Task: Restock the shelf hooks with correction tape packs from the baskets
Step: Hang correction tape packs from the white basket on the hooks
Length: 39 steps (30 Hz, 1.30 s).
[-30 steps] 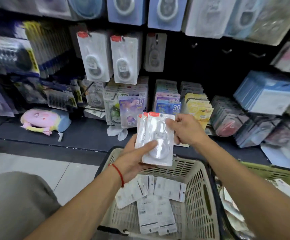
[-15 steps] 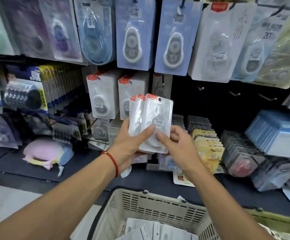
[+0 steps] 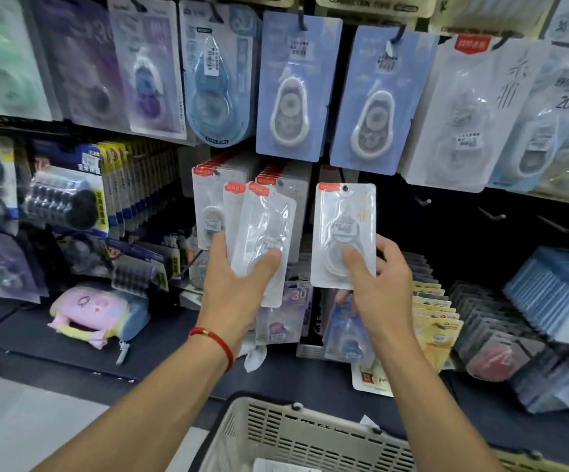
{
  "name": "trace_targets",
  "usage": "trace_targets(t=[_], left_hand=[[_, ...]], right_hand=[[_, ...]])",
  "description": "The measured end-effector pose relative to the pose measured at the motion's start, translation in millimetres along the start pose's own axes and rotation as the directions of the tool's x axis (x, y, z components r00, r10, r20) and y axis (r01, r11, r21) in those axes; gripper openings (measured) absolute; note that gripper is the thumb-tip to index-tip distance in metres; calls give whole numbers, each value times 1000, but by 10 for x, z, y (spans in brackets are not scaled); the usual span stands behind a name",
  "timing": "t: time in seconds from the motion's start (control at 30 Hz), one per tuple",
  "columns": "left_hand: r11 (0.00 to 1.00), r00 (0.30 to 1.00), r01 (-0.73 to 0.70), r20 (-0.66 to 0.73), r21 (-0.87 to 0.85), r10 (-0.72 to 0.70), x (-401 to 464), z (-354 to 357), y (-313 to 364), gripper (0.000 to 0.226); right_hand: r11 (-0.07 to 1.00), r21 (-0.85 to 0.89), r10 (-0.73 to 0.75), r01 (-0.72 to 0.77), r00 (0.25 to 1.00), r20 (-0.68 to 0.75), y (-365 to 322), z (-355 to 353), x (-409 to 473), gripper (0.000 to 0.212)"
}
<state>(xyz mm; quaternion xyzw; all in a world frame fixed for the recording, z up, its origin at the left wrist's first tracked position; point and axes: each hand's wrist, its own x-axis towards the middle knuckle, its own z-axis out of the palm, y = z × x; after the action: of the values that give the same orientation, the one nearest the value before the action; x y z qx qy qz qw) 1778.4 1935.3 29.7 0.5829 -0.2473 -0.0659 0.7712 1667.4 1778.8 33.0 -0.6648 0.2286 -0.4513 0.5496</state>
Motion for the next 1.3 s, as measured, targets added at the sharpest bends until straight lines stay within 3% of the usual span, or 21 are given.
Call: trace_targets(t=[0.17,0.27,0.4,0.5,0.6,0.7,0.87,1.07,1.3], left_hand=[[1000,1000,4,-21,-13,-4,6,1,28,45],[1000,1000,0,-17,-19,0,-6,9,24,51],[1000,999,-16,29,-13,16,-19,33,-6,45],[1000,998,-10,63,-14,11,-37,83,-30,42],[1000,997,7,76,0,-7,-53,152,-70,43],[999,995,36,98,-29,-33,-71,214,-120,48],[995,991,82,112,-55,-75,-112,275,-119,53],[988,989,127,89,-84,-120,-116,284,-55,22],[994,995,94,-34,-60,-96,-59,210,-73,28]], right_hand=[[1000,-16,7,-9,991,-131,36,65,-27,31],[993,-2,120,-121,991,-65,61,81,20,49],[912,151,371,-381,924,89,99,38,78,84],[923,92,364,-375,924,119,60,-19,25,67],[949,48,283,-312,909,305,-4,-32,-58,33],[978,-69,208,-198,884,419,-37,-3,-152,24],[989,-116,131,-91,904,408,13,-44,-184,23],[1000,-19,26,-21,967,254,1,-149,-138,15],[999,24,18,-22,987,161,-72,-190,-69,27]])
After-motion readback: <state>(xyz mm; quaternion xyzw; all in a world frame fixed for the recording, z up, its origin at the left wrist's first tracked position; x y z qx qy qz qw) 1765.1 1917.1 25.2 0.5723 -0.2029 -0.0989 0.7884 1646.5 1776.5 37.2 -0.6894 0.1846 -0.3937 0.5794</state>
